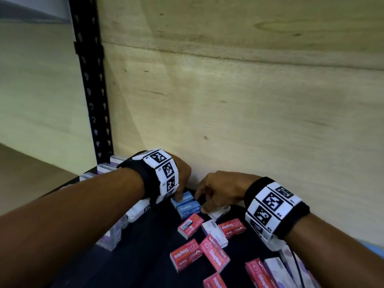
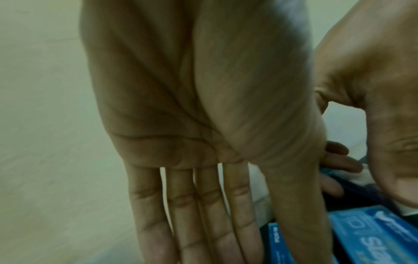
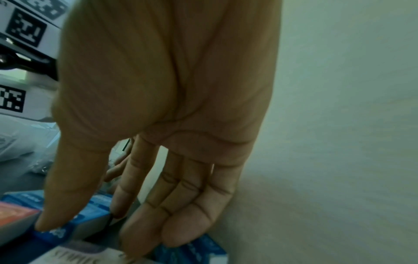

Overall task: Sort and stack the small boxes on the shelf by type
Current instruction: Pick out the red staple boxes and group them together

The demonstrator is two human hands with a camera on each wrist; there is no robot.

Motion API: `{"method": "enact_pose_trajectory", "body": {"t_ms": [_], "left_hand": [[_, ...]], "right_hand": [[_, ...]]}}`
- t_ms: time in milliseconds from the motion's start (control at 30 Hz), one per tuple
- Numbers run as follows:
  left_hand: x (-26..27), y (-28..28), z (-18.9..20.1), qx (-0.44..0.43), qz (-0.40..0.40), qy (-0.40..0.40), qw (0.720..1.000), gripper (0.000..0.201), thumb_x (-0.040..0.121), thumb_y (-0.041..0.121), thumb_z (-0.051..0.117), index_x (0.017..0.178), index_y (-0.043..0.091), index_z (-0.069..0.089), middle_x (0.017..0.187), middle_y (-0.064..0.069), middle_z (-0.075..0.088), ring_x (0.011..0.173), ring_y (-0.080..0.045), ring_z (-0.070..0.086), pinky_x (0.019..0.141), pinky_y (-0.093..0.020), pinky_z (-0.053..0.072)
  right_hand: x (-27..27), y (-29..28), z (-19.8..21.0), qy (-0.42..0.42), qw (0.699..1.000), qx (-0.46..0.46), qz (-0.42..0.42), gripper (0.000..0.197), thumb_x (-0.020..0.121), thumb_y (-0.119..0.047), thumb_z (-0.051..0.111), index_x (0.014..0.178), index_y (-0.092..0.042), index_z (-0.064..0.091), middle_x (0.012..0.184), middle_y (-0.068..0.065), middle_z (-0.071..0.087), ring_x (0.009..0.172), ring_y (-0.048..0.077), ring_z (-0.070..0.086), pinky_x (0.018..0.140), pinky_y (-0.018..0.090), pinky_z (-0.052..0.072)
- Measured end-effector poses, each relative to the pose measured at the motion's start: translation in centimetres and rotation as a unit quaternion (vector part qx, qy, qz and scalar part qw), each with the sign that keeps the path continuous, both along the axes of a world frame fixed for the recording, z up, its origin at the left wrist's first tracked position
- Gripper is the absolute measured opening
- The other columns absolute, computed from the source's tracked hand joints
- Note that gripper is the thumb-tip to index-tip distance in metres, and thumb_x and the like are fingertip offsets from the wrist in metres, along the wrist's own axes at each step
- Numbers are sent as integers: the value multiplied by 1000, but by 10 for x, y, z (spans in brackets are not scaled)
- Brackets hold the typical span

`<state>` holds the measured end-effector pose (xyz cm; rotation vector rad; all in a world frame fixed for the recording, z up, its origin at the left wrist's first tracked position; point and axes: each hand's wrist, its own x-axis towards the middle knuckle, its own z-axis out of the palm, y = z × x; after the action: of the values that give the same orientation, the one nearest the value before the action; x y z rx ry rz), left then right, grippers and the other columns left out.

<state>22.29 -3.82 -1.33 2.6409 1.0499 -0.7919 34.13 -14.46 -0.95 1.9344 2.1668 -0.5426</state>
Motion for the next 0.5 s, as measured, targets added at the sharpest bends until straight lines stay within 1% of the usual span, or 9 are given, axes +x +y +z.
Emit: {"method": "enact_pose_trajectory", "body": {"t_ms": [67, 100, 167, 233, 267, 300, 367, 433, 500], "left_hand": [[2, 2, 1, -2, -12, 5, 1000, 21, 85, 20, 74, 69, 12, 63, 42, 10, 56, 45, -4, 49, 43, -13, 37], [2, 0, 2, 8, -12, 9, 1000, 19, 85, 22, 74, 72, 14, 63, 41, 10, 54, 48, -6, 48, 45, -16, 37], [0, -5, 0, 33, -14, -16, 999, 14, 84, 25, 75, 88, 14, 68, 51, 10, 53, 63, -11, 50, 56, -21, 40], [-1, -6, -3, 80, -31, -51, 995, 28, 83, 29, 76, 107, 14, 69, 62, 12, 49, 74, -10, 53, 65, -23, 41], [0, -5, -4, 78, -29, -51, 995, 27, 83, 29, 76, 105, 14, 69, 61, 12, 49, 69, -6, 53, 64, -20, 41], [3, -4, -4, 58, -24, -38, 997, 18, 83, 29, 76, 93, 14, 70, 53, 12, 51, 57, -1, 52, 56, -15, 41], [8, -1, -3, 21, -11, 0, 1000, 24, 84, 28, 76, 68, 16, 62, 36, 13, 50, 36, -1, 45, 37, -10, 34], [10, -2, -2, 41, -1, 6, 999, 26, 84, 28, 75, 62, 19, 65, 35, 12, 48, 38, -4, 44, 37, -14, 33], [10, -2, -4, 53, -14, 28, 998, 49, 86, 28, 74, 38, 21, 64, 32, 11, 45, 31, -4, 41, 35, -15, 31]], "right_hand": [[-2, 2, -2, -1, 1000, -2, 7, 48, 85, -40, 74, 129, -25, 62, 103, -6, 67, 85, 13, 60, 81, 29, 50], [-2, 3, -3, -3, 1000, 0, 8, 47, 84, -39, 75, 126, -24, 63, 97, -8, 65, 78, 10, 59, 75, 26, 49], [-3, 5, -5, -7, 1000, 4, 7, 43, 83, -37, 77, 121, -22, 64, 90, -10, 62, 65, 3, 54, 61, 21, 44], [-4, 5, -6, -9, 1000, 11, 4, 40, 82, -37, 78, 117, -22, 65, 91, -9, 62, 62, 2, 51, 58, 21, 42], [-4, 5, -6, -12, 1000, 14, 5, 40, 82, -37, 78, 116, -22, 65, 91, -8, 64, 62, 2, 52, 59, 22, 43], [-4, 5, -6, -14, 1000, 18, 6, 39, 81, -38, 78, 115, -22, 66, 92, -7, 66, 62, 2, 52, 61, 23, 44], [-3, 3, -5, -18, 1000, 23, 5, 38, 79, -38, 80, 111, -22, 68, 95, -5, 70, 65, 7, 58, 64, 25, 49], [-2, 1, -4, -17, 1000, 25, 0, 36, 78, -39, 80, 107, -22, 69, 95, -4, 71, 76, 14, 65, 73, 30, 55], [0, -2, -2, -20, 999, 29, -1, 34, 77, -39, 81, 103, -22, 69, 90, -6, 69, 80, 15, 65, 77, 32, 55]]}}
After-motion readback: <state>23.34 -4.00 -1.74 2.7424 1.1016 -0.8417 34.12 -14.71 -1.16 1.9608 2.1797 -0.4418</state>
